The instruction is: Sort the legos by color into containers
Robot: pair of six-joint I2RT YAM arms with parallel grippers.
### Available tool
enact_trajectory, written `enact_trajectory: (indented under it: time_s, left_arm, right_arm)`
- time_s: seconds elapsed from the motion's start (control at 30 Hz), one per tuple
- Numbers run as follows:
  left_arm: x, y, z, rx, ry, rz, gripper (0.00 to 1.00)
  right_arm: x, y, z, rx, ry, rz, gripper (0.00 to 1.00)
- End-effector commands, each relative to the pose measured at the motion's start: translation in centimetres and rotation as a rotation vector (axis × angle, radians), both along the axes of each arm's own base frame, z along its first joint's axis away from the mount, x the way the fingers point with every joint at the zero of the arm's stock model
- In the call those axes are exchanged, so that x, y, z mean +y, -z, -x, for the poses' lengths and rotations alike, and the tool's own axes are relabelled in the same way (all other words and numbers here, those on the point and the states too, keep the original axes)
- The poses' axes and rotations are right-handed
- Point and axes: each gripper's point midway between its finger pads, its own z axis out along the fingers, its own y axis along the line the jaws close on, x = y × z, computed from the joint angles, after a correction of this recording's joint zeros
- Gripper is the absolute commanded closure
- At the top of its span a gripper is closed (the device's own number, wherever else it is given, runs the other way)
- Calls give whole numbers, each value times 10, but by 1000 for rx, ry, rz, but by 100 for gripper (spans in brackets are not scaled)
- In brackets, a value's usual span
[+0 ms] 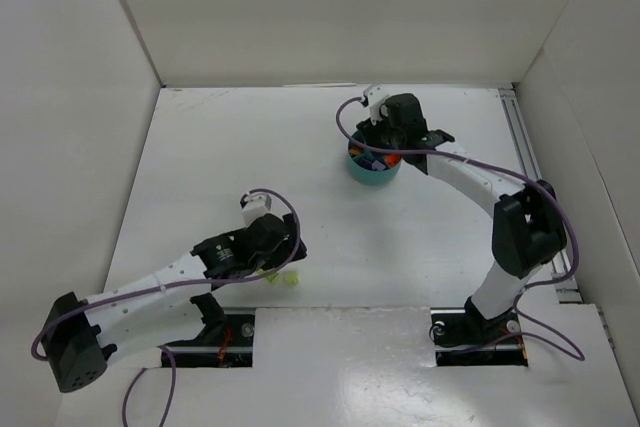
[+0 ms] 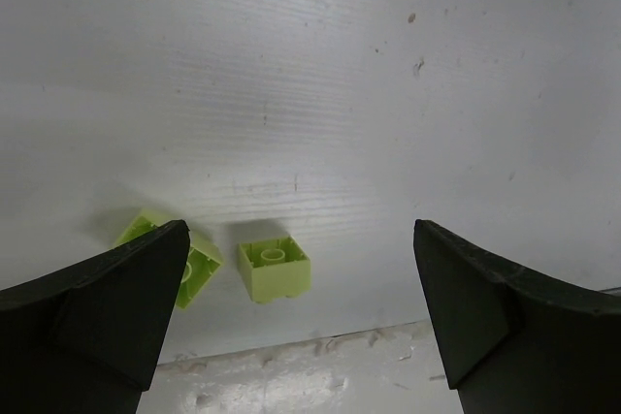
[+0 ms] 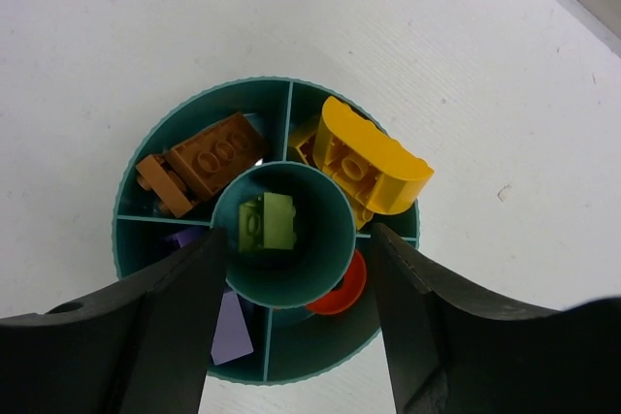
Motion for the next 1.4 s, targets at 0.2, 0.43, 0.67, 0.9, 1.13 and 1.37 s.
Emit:
enact_trajectory:
  time_s: [0.2, 0.43, 0.67, 0.9, 1.13, 1.37]
  left_arm:
    - [-9, 21, 40, 118, 65, -110, 1]
    - [-24, 35, 56, 151, 105, -197, 13]
    - [-24, 49, 59, 176, 83, -274, 20]
    - [-20, 46, 46, 128, -7, -286, 32]
    - [-31, 50, 36, 95, -13, -294, 38]
    - [-26, 66, 35, 117, -25, -381, 64]
  right_arm:
    - [-13, -44, 47, -91, -25, -65, 33]
    - [-33, -32, 96, -80, -18, -91, 32]
    - [-60, -24, 118, -74, 31, -66, 31]
    - [-70, -24, 124, -76, 50, -66, 31]
    - [-79, -30, 126, -87, 71, -71, 31]
    - [-89, -37, 131, -103, 89, -78, 31]
